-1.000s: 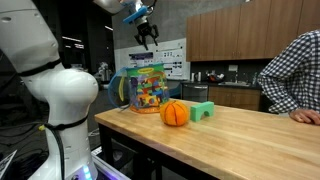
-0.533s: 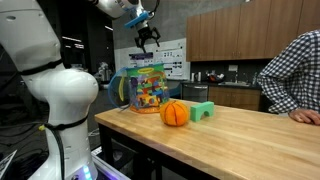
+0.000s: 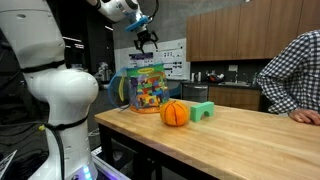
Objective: Pick up the green and orange connected blocks and put them on the table
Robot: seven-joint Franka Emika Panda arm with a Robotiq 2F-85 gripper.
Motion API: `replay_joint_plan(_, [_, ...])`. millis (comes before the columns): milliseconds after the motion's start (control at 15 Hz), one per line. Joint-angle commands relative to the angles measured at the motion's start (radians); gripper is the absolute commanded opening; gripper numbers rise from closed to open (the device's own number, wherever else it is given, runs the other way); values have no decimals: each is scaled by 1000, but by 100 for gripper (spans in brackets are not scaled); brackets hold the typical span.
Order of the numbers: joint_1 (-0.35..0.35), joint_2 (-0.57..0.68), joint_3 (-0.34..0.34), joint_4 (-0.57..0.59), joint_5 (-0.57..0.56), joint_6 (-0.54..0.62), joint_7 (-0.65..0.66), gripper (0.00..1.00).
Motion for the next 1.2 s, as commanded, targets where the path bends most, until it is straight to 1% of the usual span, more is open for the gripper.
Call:
replay_joint_plan(0, [1,61,16,63,-21,-9,12,100])
replay_joint_plan(600, [1,143,15,73,-12,-11,45,100])
replay_joint_plan(1133, [0,180,8,58,-11,-16,76,100])
